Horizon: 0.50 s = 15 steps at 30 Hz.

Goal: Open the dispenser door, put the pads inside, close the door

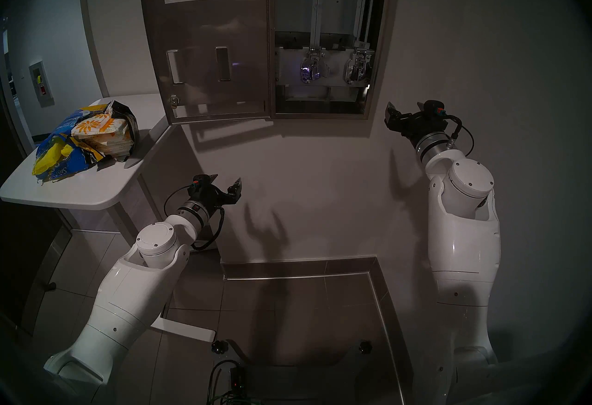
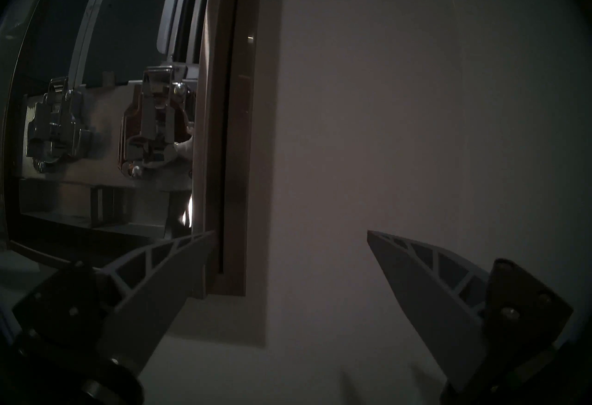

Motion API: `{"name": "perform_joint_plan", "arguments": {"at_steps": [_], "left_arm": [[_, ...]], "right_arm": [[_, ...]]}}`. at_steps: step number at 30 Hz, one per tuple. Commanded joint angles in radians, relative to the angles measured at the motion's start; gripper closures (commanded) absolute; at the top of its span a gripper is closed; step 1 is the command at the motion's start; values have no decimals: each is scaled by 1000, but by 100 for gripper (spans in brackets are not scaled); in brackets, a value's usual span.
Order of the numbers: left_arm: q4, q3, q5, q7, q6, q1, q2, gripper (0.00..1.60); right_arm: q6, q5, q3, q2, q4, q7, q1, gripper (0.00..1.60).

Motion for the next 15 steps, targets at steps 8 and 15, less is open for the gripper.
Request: {"name": "perform_joint_plan", "arguments": {"at_steps": [8, 15], "left_arm": [[-30, -9, 2, 0, -16, -29, -2, 0], [-30, -9, 2, 0, -16, -29, -2, 0]], "right_arm": [[0, 48, -12, 15, -2, 69, 47, 0], [0, 55, -10, 19, 2, 79, 49, 0]]}}
